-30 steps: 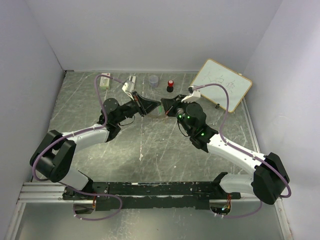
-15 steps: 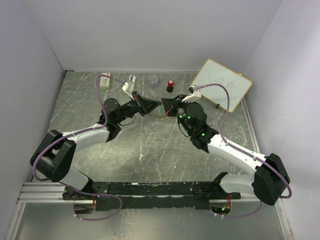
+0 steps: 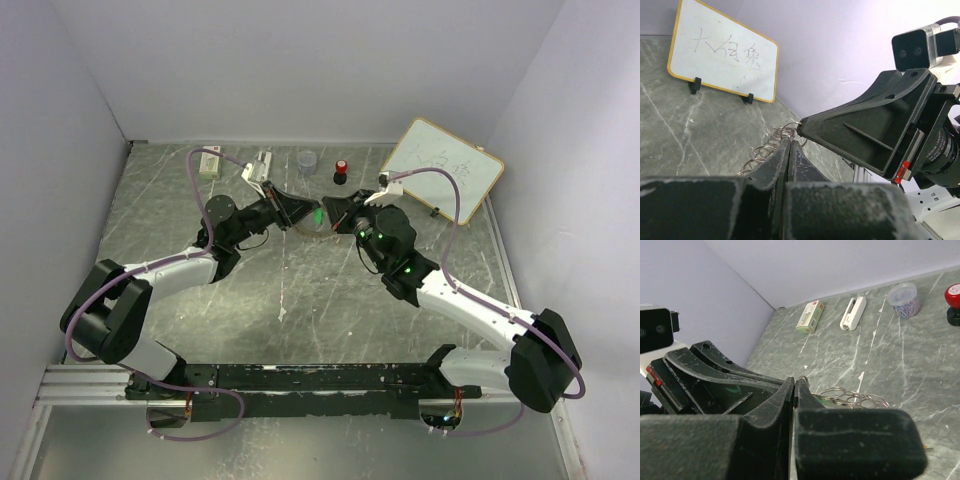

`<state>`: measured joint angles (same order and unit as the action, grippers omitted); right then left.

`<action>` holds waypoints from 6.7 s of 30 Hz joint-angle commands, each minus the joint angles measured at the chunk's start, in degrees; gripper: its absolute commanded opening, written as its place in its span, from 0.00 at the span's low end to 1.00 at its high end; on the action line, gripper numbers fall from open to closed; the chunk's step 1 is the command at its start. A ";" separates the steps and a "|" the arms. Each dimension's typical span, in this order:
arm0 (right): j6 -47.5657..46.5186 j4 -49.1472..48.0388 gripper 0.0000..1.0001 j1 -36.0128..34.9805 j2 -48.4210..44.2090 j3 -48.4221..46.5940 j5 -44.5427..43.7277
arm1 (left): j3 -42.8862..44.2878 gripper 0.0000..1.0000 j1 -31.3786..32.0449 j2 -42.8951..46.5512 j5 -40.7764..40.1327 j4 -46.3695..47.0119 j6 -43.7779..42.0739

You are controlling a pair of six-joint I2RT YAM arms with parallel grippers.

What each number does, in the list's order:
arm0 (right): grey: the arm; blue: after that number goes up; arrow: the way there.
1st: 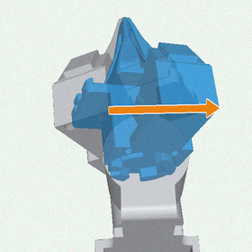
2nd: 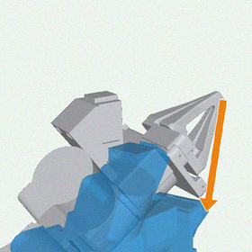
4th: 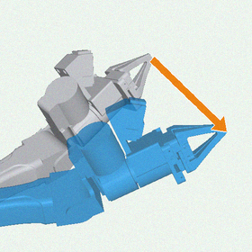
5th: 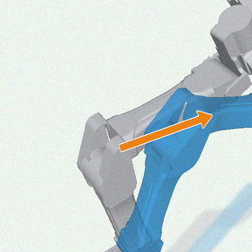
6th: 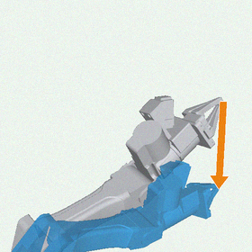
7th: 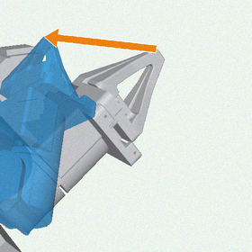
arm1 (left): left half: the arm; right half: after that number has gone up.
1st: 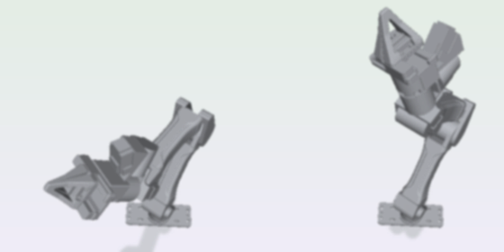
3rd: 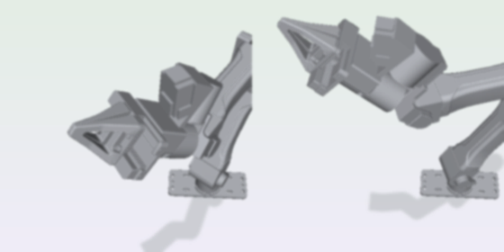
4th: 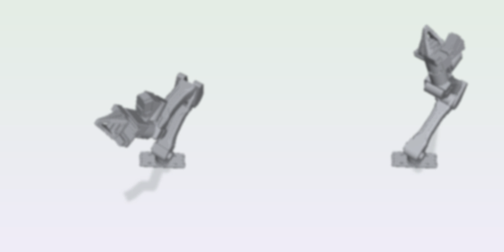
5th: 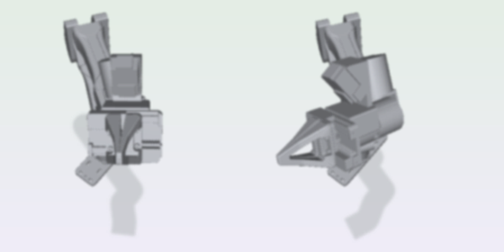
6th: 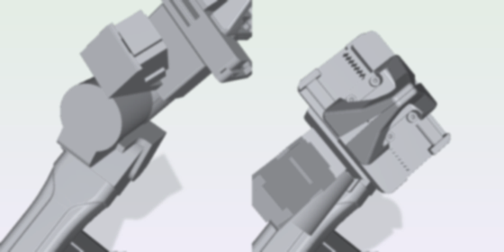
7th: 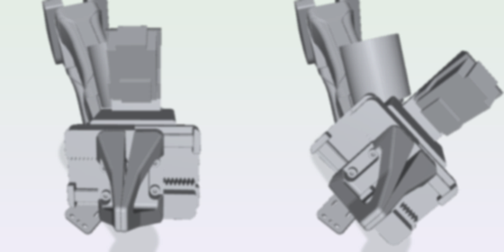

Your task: Put the keys on the keyring

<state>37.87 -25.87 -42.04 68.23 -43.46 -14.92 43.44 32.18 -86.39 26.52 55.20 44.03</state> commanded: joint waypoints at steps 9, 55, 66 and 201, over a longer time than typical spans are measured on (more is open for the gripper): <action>-0.51 -3.73 0.00 0.18 -1.61 -0.08 0.50 | 1.64 0.07 -0.67 -0.39 0.96 3.14 0.62; -4.20 -0.77 0.00 0.26 -4.43 0.54 -4.38 | 2.21 0.07 -0.83 6.28 -1.82 -7.11 -4.99; -4.51 -0.38 0.00 0.28 -3.21 0.35 -4.45 | 3.06 0.07 -0.92 7.72 -1.72 -8.01 -5.70; -30.24 -1.71 0.40 11.11 -6.75 4.07 29.89 | 9.61 0.07 -1.36 6.87 0.78 -16.69 -9.85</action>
<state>9.34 -27.24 -31.18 63.31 -39.59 15.68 50.33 30.94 -80.58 29.21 37.10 33.85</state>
